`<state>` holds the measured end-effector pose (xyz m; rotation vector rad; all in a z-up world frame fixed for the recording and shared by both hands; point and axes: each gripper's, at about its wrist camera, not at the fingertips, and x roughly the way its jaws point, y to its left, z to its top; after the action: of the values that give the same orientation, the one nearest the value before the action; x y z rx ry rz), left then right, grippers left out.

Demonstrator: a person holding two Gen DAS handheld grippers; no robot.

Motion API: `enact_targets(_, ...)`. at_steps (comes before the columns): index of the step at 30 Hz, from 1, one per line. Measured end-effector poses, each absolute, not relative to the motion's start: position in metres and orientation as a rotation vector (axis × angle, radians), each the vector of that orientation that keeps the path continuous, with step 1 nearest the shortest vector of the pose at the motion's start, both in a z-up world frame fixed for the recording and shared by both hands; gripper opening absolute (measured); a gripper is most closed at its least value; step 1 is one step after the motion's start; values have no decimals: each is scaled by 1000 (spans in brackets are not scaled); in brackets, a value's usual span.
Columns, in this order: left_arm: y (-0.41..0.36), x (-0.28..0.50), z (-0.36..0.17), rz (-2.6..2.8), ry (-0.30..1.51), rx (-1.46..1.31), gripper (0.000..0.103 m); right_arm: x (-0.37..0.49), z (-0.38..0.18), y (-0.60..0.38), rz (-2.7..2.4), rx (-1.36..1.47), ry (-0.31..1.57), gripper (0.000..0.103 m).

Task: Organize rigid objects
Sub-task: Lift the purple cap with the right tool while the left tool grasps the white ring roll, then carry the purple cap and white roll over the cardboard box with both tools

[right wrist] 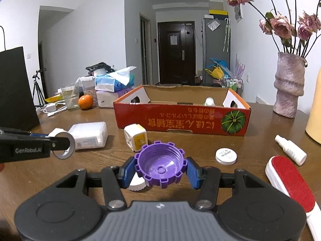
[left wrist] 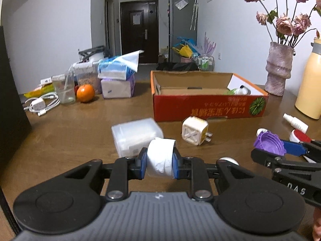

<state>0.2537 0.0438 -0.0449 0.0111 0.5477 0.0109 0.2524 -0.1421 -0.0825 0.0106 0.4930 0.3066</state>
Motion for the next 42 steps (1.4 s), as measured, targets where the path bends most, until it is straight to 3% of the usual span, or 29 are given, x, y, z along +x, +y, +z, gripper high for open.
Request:
enact_targets(21, 6, 298, -3, 0, 471, -25, 25, 279, -40, -161, 248, 41, 396, 53)
enact_targets(42, 2, 385, 1, 19, 477, -102, 25, 370, -35, -163, 181, 100, 387, 53)
